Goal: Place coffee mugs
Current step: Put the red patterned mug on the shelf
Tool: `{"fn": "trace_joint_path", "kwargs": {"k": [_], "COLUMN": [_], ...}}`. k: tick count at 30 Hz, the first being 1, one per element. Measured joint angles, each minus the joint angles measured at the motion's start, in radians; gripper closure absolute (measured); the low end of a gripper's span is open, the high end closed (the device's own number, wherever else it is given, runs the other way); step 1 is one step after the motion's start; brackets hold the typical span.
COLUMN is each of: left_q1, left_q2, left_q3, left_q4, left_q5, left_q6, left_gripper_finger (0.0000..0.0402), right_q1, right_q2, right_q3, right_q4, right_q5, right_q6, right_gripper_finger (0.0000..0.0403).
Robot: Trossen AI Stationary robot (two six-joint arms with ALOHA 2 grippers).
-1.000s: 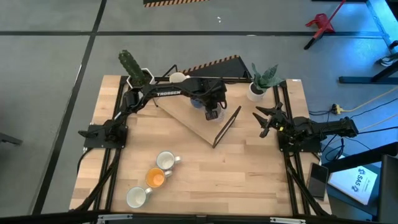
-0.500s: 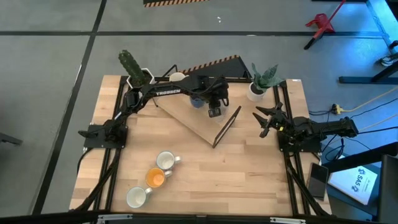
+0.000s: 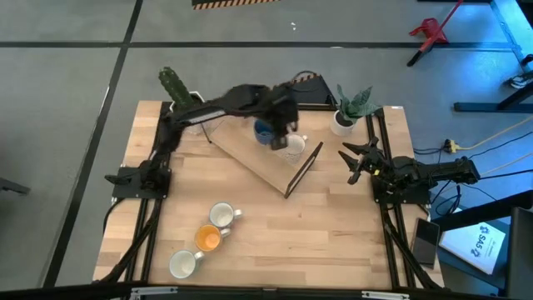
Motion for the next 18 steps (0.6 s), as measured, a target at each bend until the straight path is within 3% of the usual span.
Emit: {"fn": "trace_joint_path", "kwargs": {"k": [5, 9, 13, 18], "left_q1": [-0.088, -0.190, -0.351, -0.552], "left_q2": [-0.208, -0.328, -0.412, -0.438], "left_q3": [-0.002, -0.003, -0.045, -0.243], "left_q4": [-0.262, -0.387, -0.426, -0.391], "left_q5": [0.059, 0.051, -0.030, -0.127], "left_q6": [-0.023, -0.175, -0.403, -0.646], "left_gripper_finger": [0.0288, 0.0288, 0.0288, 0.0288], "right_q1": [0.000, 0.000, 0.000, 0.000], "right_q2": [0.001, 0.001, 0.002, 0.001], "right_q3": [0.000, 0.000, 0.000, 0.000], "right_q4": [-0.001, -0.001, -0.001, -0.001], "right_q5": [0.000, 0.000, 0.000, 0.000], "right_q6": [-0.003, -0.003, -0.001, -0.001], "right_gripper_finger": [0.0253, 0.0253, 0.0253, 0.0253]}}
